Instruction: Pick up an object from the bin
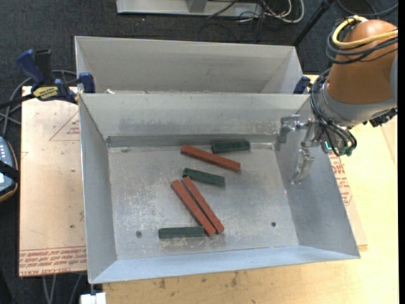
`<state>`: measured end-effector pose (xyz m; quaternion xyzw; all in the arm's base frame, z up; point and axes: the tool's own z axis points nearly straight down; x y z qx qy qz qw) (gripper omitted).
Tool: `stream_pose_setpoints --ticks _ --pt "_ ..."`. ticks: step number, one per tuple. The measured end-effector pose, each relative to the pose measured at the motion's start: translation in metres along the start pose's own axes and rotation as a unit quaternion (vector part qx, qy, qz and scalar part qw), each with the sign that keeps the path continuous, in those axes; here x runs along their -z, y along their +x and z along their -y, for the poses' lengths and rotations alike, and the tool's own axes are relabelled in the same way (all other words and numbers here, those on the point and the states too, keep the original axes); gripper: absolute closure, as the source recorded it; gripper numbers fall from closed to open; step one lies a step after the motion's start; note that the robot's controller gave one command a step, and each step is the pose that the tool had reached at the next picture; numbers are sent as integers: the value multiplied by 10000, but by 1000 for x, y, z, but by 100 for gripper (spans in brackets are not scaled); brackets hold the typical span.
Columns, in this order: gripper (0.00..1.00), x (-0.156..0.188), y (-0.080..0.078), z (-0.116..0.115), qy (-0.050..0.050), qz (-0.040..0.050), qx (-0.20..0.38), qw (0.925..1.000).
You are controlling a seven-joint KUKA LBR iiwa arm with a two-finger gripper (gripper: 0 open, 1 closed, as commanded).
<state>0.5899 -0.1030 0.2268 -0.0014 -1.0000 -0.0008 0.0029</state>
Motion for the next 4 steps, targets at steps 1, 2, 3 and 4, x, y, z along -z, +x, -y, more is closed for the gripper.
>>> stream_pose_setpoints --ticks 1,2,3,4 --pt "0 -137 -47 -34 -3 16 539 9985" --pt "0 -156 -53 -84 3 65 828 9965" --pt "0 -156 -53 -81 6 63 810 9967" --pt "100 -156 -53 -81 6 57 812 9967"
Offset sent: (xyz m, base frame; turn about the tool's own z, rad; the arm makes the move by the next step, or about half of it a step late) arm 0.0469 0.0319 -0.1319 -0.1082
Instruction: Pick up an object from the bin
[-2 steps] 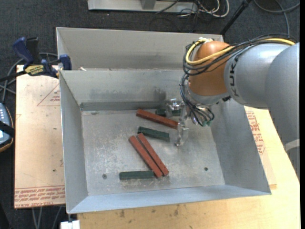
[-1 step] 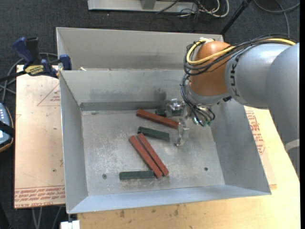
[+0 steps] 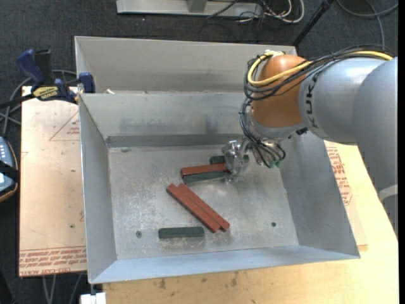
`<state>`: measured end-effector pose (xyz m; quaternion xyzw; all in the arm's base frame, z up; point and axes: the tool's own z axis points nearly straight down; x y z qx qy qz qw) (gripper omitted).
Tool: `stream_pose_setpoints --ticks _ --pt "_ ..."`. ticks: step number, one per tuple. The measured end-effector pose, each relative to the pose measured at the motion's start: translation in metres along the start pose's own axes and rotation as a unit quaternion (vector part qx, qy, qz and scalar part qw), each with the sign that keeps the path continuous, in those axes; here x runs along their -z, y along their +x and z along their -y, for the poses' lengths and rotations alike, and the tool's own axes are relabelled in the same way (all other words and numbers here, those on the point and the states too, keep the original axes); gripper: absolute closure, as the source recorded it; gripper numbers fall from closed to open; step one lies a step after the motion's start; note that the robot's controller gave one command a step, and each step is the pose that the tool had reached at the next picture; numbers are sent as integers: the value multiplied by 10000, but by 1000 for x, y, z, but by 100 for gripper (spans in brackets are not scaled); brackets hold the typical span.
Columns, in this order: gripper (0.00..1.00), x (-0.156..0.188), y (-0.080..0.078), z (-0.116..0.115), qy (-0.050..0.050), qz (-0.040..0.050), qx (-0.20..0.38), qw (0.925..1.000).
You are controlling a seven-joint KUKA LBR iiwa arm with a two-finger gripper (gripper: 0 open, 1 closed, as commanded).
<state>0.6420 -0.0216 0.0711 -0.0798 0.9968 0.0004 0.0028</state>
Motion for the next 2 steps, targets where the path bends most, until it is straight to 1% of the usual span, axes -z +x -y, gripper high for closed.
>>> stream_pose_setpoints --ticks 1,2 --pt "0 0 1 0 0 -10 1 10000" --pt "0 14 2 -72 -21 -10 337 9994"
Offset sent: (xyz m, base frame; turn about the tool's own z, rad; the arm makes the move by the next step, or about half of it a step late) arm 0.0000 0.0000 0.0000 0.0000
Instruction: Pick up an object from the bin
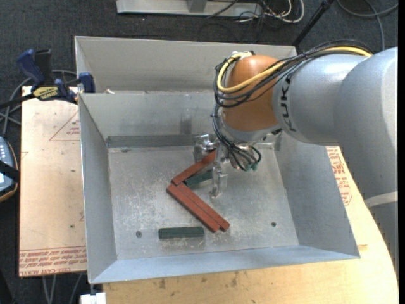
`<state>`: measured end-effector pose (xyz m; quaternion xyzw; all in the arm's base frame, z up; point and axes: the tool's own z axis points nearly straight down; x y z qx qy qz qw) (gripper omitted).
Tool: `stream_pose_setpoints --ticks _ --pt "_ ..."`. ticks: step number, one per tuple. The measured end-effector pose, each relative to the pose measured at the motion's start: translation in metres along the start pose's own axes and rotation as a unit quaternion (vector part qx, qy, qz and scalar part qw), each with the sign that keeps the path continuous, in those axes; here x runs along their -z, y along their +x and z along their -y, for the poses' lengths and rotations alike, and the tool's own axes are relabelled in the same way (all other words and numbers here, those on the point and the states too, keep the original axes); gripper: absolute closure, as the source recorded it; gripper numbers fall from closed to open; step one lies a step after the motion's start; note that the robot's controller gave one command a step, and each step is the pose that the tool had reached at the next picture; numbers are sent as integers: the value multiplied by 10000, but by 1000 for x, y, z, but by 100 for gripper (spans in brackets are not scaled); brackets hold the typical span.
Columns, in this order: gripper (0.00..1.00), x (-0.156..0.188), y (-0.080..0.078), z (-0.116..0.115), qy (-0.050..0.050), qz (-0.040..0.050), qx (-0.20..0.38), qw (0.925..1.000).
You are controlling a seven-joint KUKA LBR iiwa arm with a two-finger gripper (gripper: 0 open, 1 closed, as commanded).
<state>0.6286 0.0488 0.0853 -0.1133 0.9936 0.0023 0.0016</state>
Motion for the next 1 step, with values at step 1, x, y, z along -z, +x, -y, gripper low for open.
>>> stream_pose_setpoints --ticks 1 --pt "100 -1 1 5 16 -8 -32 10000"
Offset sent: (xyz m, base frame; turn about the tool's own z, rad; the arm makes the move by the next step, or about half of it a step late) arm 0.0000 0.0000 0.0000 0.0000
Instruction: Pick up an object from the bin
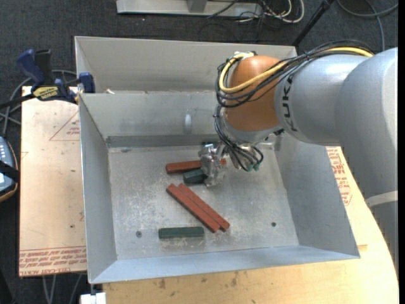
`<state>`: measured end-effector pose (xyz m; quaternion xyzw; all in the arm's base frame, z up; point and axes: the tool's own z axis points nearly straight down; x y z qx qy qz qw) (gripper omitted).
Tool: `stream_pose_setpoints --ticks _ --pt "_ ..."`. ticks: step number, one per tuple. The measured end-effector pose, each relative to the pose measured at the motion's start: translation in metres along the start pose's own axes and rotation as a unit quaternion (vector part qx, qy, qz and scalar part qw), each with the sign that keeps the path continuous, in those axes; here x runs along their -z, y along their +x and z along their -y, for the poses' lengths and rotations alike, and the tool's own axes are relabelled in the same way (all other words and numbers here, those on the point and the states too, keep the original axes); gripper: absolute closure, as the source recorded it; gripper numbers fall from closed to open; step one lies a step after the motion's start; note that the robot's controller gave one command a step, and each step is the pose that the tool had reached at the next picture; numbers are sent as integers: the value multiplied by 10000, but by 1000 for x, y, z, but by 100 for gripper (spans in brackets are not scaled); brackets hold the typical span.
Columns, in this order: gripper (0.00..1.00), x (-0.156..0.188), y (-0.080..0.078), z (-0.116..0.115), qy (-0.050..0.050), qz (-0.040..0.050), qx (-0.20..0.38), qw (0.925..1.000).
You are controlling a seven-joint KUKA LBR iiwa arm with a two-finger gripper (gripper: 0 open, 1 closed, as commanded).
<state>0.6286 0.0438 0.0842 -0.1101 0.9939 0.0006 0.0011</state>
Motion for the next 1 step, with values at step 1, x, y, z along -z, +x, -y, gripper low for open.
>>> stream_pose_setpoints --ticks 1 --pt "100 120 -12 2 13 36 1996 9799"
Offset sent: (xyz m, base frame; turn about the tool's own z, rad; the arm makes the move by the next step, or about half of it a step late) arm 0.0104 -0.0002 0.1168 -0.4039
